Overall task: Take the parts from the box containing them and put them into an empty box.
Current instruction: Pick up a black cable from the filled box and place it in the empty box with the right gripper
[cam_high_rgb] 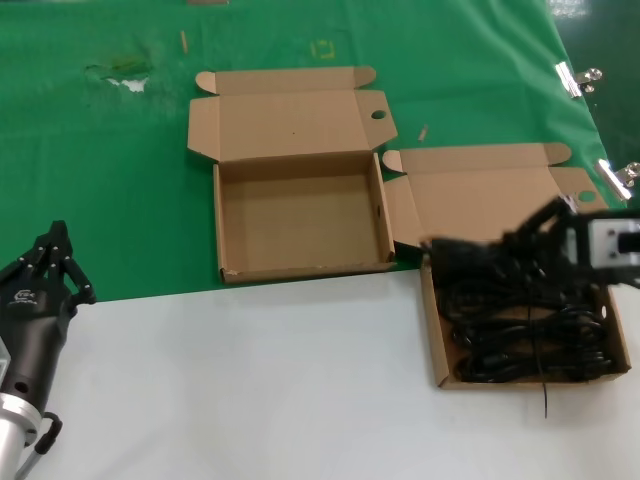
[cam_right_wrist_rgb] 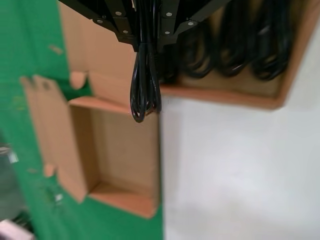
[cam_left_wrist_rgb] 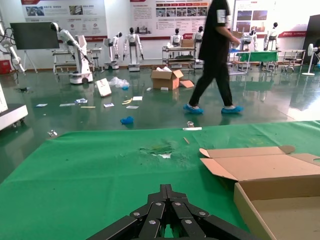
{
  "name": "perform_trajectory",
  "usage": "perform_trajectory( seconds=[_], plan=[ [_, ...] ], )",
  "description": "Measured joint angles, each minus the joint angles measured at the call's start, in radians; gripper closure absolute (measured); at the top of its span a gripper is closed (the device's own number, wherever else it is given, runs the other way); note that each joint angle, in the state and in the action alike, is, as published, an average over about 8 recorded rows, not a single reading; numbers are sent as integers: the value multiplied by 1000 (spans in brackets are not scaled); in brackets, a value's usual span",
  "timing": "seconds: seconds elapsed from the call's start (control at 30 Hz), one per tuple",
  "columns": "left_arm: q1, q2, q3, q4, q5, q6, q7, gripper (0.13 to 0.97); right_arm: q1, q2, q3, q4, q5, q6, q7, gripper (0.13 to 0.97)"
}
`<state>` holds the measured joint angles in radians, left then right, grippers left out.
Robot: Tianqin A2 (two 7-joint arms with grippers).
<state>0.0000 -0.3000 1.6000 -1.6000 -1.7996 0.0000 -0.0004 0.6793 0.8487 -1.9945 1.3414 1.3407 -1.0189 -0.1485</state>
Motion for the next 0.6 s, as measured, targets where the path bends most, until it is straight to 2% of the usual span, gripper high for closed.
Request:
perform_trajectory(
  seconds=[0.27,0.6],
  plan=[
    [0,0,0,0,0,0,0,957,37,-111,-2,-17,-29,109,18,900],
    [0,0,0,0,0,0,0,957,90,-292,-58,-82,-99,214,37,900]
  ],
)
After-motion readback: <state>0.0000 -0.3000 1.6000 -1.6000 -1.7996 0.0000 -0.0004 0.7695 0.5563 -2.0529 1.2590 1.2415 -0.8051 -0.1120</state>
